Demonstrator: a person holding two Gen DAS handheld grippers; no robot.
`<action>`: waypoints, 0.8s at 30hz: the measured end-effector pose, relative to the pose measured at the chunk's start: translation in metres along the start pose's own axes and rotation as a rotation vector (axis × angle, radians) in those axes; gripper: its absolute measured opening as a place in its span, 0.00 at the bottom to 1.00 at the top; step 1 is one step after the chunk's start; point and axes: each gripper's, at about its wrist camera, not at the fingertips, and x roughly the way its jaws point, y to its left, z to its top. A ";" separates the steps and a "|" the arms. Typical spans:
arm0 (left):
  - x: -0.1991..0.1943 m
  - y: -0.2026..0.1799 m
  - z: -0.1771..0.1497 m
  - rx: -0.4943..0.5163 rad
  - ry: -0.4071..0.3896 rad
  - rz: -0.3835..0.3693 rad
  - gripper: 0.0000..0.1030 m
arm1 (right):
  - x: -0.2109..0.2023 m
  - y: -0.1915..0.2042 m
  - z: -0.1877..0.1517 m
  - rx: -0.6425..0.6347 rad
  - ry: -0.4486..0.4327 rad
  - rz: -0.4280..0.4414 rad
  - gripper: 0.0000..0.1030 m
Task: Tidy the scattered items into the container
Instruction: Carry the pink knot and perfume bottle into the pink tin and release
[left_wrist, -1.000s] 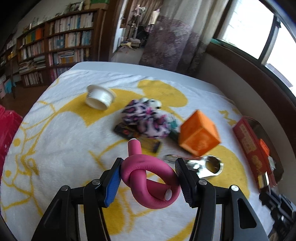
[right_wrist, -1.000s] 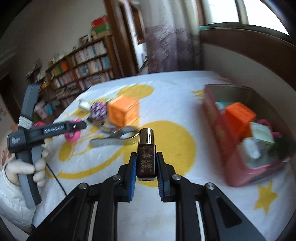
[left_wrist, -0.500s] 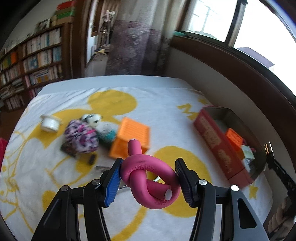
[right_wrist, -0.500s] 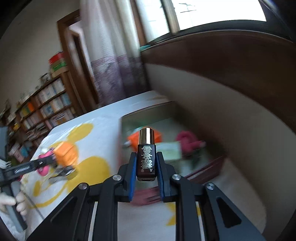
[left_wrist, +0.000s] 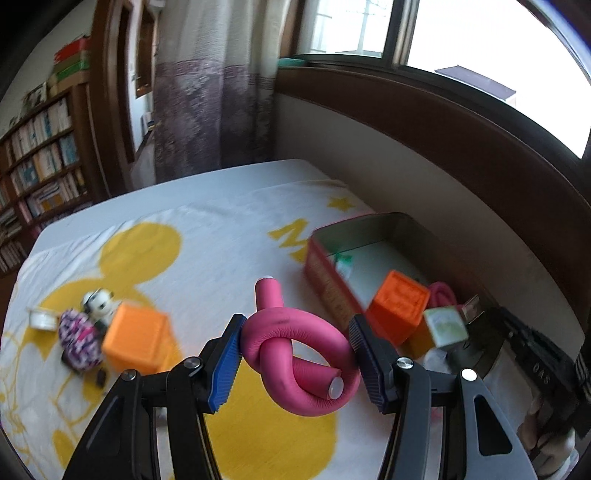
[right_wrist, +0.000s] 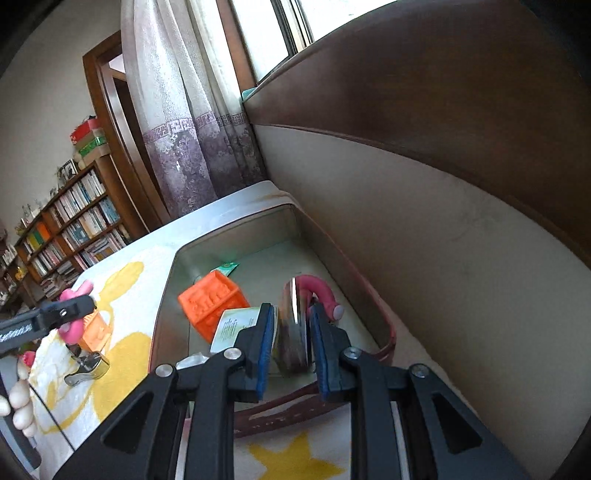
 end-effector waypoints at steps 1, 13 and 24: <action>0.004 -0.006 0.004 0.008 0.002 -0.003 0.57 | 0.001 -0.002 0.000 0.003 -0.001 0.004 0.24; 0.053 -0.056 0.042 0.091 0.026 -0.026 0.57 | -0.003 -0.014 -0.001 0.013 -0.027 0.026 0.49; 0.090 -0.057 0.064 0.033 0.045 -0.043 0.80 | 0.000 -0.016 -0.004 0.005 -0.028 0.016 0.61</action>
